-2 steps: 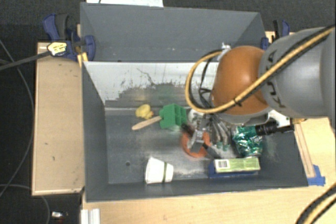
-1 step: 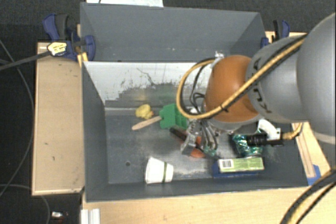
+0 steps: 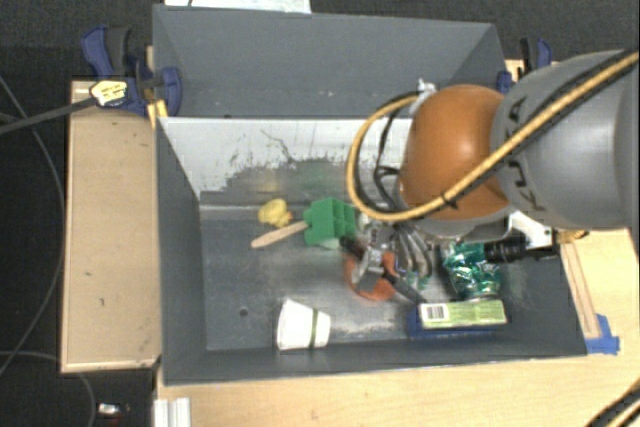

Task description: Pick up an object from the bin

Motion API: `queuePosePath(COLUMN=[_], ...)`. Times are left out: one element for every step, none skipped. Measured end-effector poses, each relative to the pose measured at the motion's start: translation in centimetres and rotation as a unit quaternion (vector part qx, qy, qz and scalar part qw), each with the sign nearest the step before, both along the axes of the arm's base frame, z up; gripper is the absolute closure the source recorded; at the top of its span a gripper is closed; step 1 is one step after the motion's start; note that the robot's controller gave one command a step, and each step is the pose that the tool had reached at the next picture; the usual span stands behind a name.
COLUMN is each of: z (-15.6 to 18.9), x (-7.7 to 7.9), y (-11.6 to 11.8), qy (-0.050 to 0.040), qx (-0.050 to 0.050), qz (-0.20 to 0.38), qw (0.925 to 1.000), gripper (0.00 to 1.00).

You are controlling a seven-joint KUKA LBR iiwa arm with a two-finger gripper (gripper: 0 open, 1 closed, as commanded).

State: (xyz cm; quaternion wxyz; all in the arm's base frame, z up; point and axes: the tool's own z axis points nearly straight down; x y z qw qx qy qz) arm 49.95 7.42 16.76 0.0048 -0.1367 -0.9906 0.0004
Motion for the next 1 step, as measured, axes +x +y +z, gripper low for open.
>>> queuePosePath(z=[3.14], x=[0.37], y=[0.11], qy=[0.0002], qx=[0.001], qz=[-0.003], qw=[1.0], gripper=[1.0])
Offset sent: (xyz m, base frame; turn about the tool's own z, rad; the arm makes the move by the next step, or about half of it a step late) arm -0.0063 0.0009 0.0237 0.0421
